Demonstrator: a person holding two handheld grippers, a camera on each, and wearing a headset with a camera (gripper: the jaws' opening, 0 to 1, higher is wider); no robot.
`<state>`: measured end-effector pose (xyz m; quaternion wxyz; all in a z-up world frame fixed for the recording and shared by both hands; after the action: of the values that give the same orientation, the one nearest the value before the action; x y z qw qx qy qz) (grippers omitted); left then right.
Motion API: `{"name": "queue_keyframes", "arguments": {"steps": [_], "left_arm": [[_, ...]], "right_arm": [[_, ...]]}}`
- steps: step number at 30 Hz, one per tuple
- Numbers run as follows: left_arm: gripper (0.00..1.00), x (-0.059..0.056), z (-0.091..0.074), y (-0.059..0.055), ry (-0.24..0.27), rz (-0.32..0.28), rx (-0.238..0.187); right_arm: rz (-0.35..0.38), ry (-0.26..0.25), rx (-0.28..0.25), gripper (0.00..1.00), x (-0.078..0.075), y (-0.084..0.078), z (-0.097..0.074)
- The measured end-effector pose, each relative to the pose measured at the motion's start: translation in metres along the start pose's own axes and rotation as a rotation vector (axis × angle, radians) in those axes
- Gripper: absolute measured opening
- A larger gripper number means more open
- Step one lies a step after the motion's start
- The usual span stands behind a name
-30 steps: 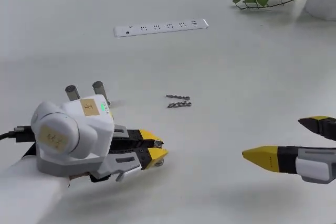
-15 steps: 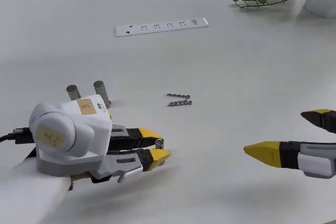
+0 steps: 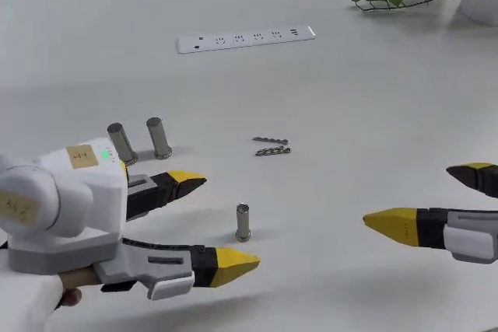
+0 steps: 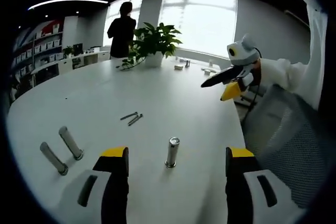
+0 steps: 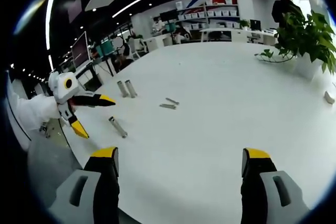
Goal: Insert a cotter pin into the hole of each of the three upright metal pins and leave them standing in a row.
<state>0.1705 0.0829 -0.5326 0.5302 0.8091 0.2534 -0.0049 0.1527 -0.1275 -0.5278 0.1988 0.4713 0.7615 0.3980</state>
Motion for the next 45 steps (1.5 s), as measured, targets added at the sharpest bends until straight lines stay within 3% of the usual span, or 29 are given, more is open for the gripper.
{"name": "queue_keyframes", "arguments": {"steps": [3, 7, 11, 17, 23, 24, 25, 27, 29, 33, 36, 39, 41, 45], "left_arm": [[0.76, 0.002, -0.007, -0.007, 0.027, -0.014, 0.004], [0.88, -0.001, -0.014, -0.014, 0.039, -0.055, 0.003], [0.98, -0.008, -0.017, -0.021, 0.046, -0.075, 0.035], [0.99, -0.017, -0.02, -0.023, 0.045, -0.122, 0.005], [0.99, -0.021, -0.023, -0.029, 0.069, -0.14, 0.011], [0.99, -0.022, -0.024, -0.028, 0.076, -0.144, 0.005], [0.99, -0.023, -0.025, -0.021, 0.083, -0.151, -0.041], [0.99, -0.026, -0.027, -0.016, 0.083, -0.183, -0.082], [0.99, -0.027, -0.029, -0.015, 0.093, -0.189, -0.087], [0.99, -0.029, -0.033, -0.015, 0.111, -0.212, -0.112], [0.99, -0.032, -0.034, -0.018, 0.106, -0.219, -0.109], [0.99, -0.035, -0.036, -0.018, 0.088, -0.24, -0.118], [0.99, -0.038, -0.038, -0.016, 0.069, -0.266, -0.139], [0.99, -0.035, -0.042, -0.013, 0.085, -0.252, -0.143]], "right_arm": [[0.001, 0.004, 0.009, 0.96, 0.002, -0.003, 0.001], [-0.002, 0.006, 0.012, 0.96, 0.002, -0.003, 0.001], [-0.004, 0.003, 0.009, 0.95, 0.001, -0.001, 0.0], [-0.01, 0.001, 0.012, 0.95, 0.0, 0.0, 0.0], [-0.048, -0.008, 0.002, 0.92, -0.007, 0.012, -0.002], [-0.05, -0.008, 0.002, 0.92, -0.008, 0.014, -0.002], [-0.056, -0.011, -0.001, 0.92, -0.009, 0.017, -0.002], [-0.073, -0.011, 0.002, 0.91, -0.011, 0.02, -0.002], [-0.101, -0.012, 0.016, 0.9, -0.013, 0.024, -0.001], [-0.144, -0.003, -0.019, 0.83, -0.016, 0.041, -0.001], [-0.2, 0.048, -0.05, 0.74, -0.012, 0.055, 0.001], [-0.269, 0.072, -0.03, 0.69, -0.015, 0.066, 0.005], [-0.342, 0.085, 0.017, 0.69, -0.021, 0.072, 0.009], [-0.432, 0.115, 0.041, 0.66, -0.027, 0.091, 0.015]]}}
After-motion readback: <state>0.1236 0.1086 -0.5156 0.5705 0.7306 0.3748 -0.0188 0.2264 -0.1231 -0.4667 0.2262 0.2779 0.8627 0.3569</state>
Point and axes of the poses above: the centre of the closed fingertips' face, and the gripper's own axes: z roughly forward along the fingers, x roughly to its left, y roughly out of its top, the point moved 2 cm from there along -z, roughly backward along the fingers, and after that the axes turned 8 degrees about -z, right-handed, at the moved point
